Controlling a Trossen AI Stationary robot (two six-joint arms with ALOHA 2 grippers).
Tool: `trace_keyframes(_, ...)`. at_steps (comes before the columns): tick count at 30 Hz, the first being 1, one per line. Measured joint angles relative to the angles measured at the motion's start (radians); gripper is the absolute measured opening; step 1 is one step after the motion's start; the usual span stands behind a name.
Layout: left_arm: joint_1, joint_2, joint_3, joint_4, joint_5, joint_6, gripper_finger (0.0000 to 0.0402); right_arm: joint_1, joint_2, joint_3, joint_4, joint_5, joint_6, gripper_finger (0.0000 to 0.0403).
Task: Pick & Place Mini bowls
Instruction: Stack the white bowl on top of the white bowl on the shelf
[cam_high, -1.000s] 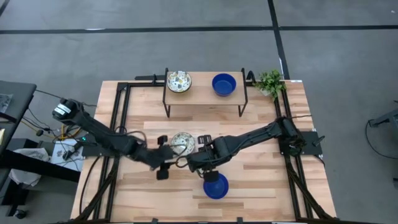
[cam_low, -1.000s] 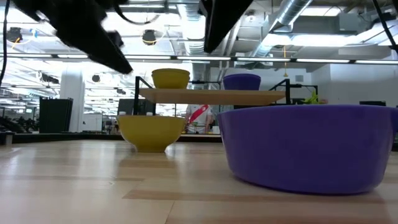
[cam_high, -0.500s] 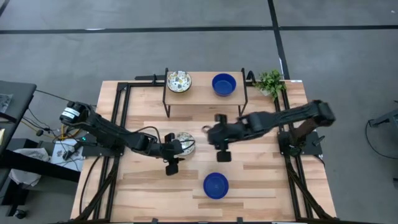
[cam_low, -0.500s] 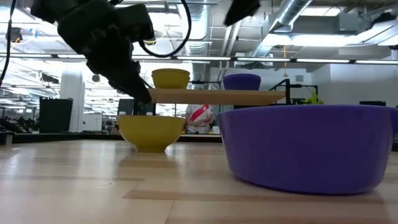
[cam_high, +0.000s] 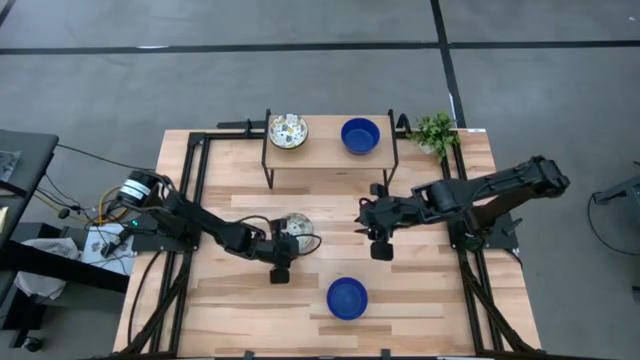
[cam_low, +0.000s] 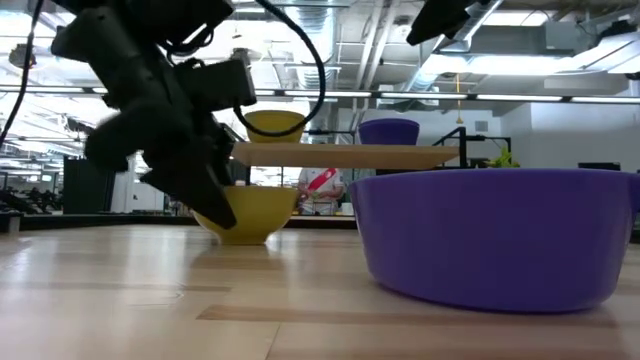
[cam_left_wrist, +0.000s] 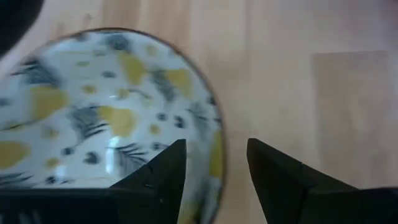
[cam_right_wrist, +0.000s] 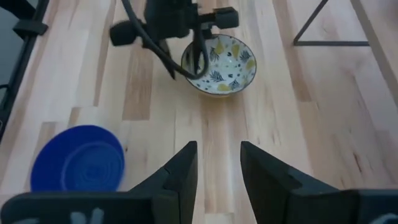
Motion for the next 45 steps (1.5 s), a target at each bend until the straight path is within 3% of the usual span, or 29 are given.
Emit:
trace_keyframes(6, 0.001, 0.021, 0.0, -0.001, -0.112, 0.09, 0.0169, 0.023, 0.0, 0.0, -0.001, 0.001, -0.003, 0.0113)
trace_keyframes(13, 0.019, 0.021, 0.0, 0.0, -0.122, 0.123, 0.0163, 0.032, 0.0, 0.0, -0.007, 0.001, -0.004, 0.0113)
trace_keyframes(22, 0.017, 0.021, 0.0, 0.001, -0.041, 0.124, 0.0127, 0.032, 0.0, 0.0, -0.005, 0.001, 0.013, 0.0113)
trace_keyframes(32, 0.011, 0.017, 0.006, 0.003, -0.05, 0.128, 0.002, 0.032, 0.0, 0.0, -0.005, 0.001, 0.013, 0.0113)
trace_keyframes(37, 0.012, 0.015, 0.034, -0.002, -0.022, 0.123, 0.0033, 0.032, 0.0, 0.0, -0.005, 0.001, 0.014, 0.0113)
trace_keyframes(45, 0.01, -0.083, 0.051, -0.004, 0.018, 0.087, 0.002, 0.032, 0.0, 0.0, -0.005, 0.0, 0.034, 0.0113)
